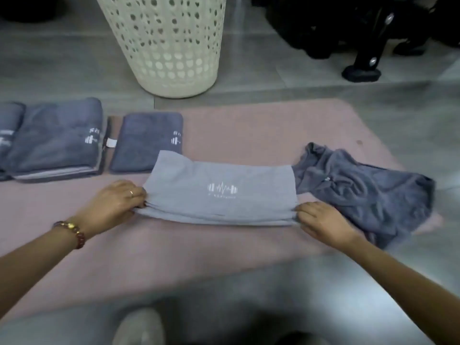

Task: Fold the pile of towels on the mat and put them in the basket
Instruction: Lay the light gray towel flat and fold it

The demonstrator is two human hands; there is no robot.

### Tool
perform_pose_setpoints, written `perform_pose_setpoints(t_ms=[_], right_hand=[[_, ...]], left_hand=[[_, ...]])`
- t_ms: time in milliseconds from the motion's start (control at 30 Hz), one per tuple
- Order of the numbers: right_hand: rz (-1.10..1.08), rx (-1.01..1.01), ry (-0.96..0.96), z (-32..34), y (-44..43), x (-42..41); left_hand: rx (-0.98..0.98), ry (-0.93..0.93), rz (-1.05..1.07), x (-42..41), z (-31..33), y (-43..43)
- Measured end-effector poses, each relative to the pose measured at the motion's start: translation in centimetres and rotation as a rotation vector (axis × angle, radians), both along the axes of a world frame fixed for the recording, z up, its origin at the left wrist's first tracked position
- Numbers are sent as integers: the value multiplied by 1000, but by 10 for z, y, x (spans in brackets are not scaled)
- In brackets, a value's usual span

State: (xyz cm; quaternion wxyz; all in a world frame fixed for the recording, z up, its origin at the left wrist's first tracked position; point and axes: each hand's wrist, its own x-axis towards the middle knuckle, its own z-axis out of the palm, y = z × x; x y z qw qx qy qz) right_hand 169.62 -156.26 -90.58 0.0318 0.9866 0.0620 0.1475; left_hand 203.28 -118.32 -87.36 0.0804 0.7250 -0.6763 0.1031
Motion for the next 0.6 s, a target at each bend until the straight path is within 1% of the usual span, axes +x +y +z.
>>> perform_pose_setpoints(t_ms=[67,167,233,300,367,400,467,533,600], right_hand=[[7,53,139,-26,19,-21],[-121,241,248,-42,34,-39],[-136,289,243,-39,33,-45],[-161,317,208,-30,32,-44],[-259,374,175,-24,30,-38],[-303,399,173,-24,30,-34],[-310,411,217,-28,29,-31],[-271,392,267,-31,29,-31],[-255,385,285,-30,29,-31]], left_hand=[[165,63,-36,-22,-29,18],[262,232,73,-41,-48,32],[268,329,154,-46,-47,35],[245,349,192,-49,-45,37],[193,365,252,-52,-42,33],[161,385,295,-52,-43,31],[121,451,368,-52,-50,28],[152,468,364,-51,-57,25],[225,398,298,-50,-62,22]])
